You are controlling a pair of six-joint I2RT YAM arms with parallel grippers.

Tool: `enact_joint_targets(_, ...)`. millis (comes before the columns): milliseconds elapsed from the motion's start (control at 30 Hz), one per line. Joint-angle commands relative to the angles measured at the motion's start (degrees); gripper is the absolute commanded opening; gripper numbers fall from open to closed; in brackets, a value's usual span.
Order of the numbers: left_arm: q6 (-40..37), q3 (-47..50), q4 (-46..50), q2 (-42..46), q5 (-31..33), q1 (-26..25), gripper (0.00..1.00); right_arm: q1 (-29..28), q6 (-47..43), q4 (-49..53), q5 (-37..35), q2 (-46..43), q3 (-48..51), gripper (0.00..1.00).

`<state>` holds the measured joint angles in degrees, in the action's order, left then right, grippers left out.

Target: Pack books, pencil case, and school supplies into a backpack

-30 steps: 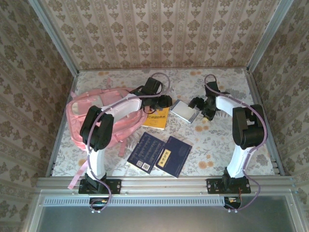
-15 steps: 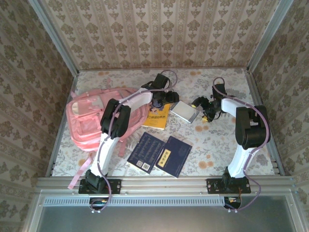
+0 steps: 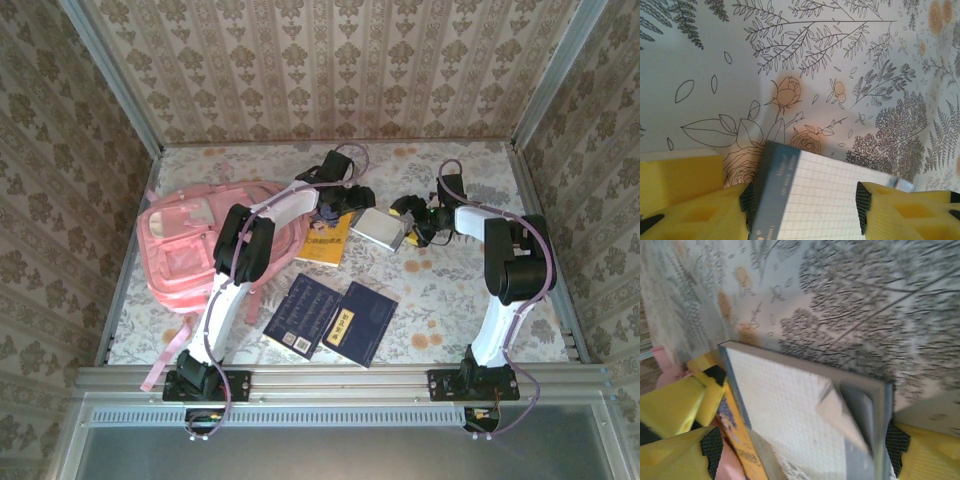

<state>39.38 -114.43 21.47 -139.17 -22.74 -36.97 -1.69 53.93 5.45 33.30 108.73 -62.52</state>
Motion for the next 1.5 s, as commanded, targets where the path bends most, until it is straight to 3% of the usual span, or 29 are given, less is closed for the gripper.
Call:
enact_joint_targets(0,1.48,0.08,2.09,-3.28,-2.26,-1.26,0.57,-1.82,3.81,-6.26,7.27,1.15,0.06,0.86)
enact_joint_targets(300,2.32,2.35,0.61,-2.63,-3.36,-0.99,0.53,-2.43,4.37,-6.7,7.05,-1.63,1.0,0.74)
enact_joint_targets(633,2.68,3.49,-0.01,-1.39,-4.2,-0.74,0.49,-3.18,2.25,-4.82,5.58,-1.46,0.69,0.3)
enact_joint_targets(1033,-0.61,6.0,4.33,11.29,-2.8,2.59,0.54,-2.79,-6.78,6.41,-1.48,-6.98,-0.79,0.03)
enact_joint_targets(1333,-1.34,18.02,4.89,28.15,1.24,4.19,0.63,-2.96,-5.93,8.8,-0.86,-18.75,0.72,0.01)
enact_joint_targets(1467,1.36,26.36,1.31,33.92,-1.15,4.84,0.65,-3.27,-3.42,7.7,2.98,-24.78,1.68,0.01)
